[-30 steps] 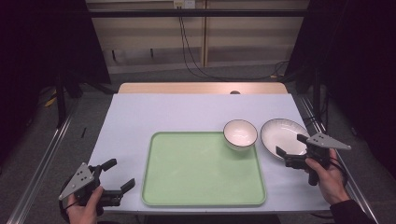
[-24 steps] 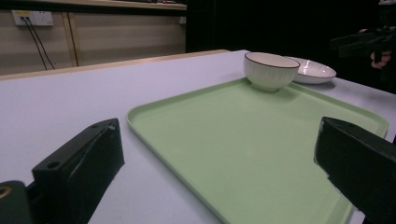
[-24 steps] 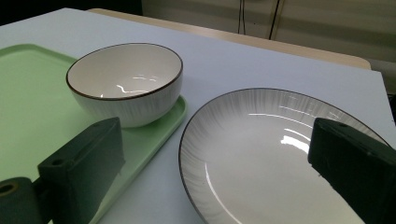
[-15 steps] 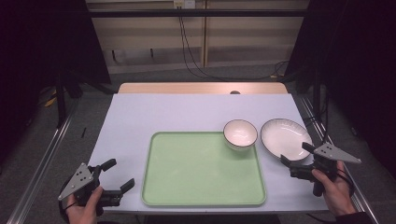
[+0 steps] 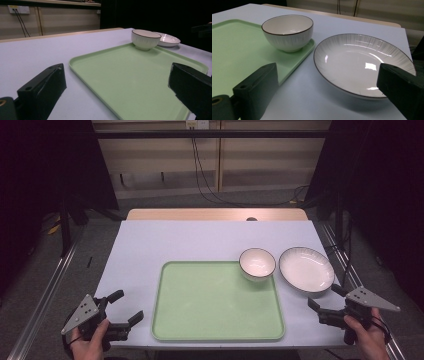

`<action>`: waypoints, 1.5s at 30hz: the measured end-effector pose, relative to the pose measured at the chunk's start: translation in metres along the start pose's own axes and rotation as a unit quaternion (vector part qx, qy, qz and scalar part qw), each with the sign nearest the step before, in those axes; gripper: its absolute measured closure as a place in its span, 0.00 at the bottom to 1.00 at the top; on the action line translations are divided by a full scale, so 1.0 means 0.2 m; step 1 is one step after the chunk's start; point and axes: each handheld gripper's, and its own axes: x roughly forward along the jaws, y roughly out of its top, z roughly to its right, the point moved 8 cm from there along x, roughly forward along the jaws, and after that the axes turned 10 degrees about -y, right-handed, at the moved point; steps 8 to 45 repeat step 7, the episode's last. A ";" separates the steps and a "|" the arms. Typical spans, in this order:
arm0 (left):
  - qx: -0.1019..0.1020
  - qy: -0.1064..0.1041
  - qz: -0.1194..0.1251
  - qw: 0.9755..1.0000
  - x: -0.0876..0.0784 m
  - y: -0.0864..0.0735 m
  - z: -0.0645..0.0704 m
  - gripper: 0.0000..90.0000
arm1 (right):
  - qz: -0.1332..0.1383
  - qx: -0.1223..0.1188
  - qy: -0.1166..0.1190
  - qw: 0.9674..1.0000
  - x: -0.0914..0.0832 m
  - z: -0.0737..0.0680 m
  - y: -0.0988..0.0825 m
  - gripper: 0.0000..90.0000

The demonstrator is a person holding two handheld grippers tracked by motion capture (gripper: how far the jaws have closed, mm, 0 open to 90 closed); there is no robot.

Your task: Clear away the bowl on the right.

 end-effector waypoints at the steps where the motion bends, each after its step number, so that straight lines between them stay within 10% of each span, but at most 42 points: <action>1: -0.003 -0.002 0.003 1.000 0.00 0.00 0.00 0.01 | 0.001 0.003 0.002 1.000 -0.01 0.00 -0.01 0.06; 45: 0.001 0.001 -0.002 1.000 0.00 0.00 0.00 0.01 | -0.012 0.005 0.004 1.000 -0.02 0.00 -0.04 0.09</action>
